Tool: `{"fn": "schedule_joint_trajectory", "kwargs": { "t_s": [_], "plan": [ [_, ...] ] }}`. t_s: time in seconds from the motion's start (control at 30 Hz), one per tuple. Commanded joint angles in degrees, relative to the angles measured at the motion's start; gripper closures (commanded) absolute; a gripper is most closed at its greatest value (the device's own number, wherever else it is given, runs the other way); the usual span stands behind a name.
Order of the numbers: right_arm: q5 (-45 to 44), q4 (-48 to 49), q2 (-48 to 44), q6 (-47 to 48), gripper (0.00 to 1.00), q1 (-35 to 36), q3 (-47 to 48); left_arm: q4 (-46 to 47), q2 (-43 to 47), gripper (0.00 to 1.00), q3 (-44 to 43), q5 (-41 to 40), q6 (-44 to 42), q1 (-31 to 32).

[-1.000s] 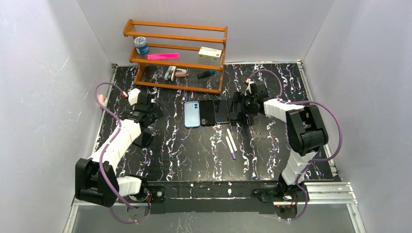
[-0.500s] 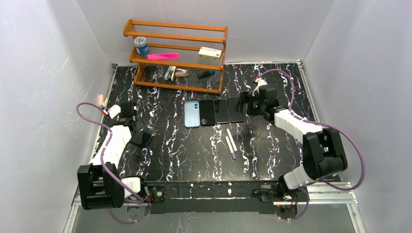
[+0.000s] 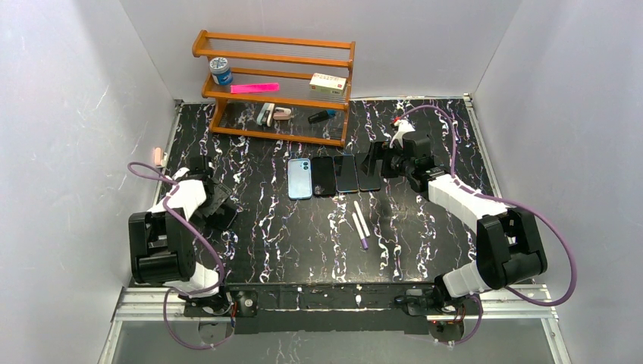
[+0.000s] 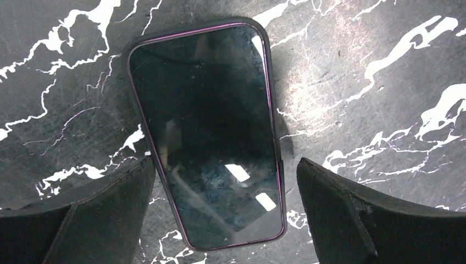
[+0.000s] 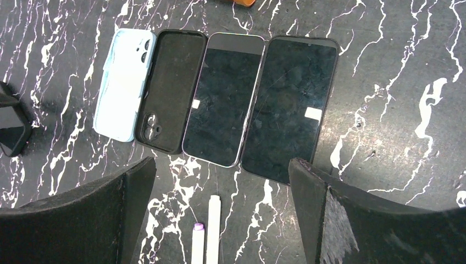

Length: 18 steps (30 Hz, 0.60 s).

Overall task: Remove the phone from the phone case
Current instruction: Pick up the phone at the center of the board.

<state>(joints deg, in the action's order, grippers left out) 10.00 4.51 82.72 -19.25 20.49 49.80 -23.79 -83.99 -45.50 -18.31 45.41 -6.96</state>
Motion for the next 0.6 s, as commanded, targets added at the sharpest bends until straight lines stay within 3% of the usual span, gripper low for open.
{"fn": "schedule_joint_trajectory", "kwargs": {
  "t_s": [0.0, 0.23, 0.4, 0.57],
  "plan": [
    [0.74, 2.01, -0.33, 0.92, 0.01, 0.24, 0.18, -0.57, -1.99, 0.02, -1.68, -1.62, -0.02, -0.29],
    [2.93, 2.2, 0.25, 1.42, 0.03, 0.8, 0.4, 2.07, -4.61, 0.08, 0.73, 0.4, 0.93, -0.27],
    [4.6, 2.43, 0.03, 2.15, 0.04, 1.67, 0.45, 4.43, -4.49, 0.26, 2.72, 3.81, 1.44, -0.28],
    [6.87, 2.47, 0.27, 3.2, 0.05, 3.28, 1.12, 7.95, -4.11, 0.6, 4.97, 11.72, 0.08, -0.25]
  ]
}}
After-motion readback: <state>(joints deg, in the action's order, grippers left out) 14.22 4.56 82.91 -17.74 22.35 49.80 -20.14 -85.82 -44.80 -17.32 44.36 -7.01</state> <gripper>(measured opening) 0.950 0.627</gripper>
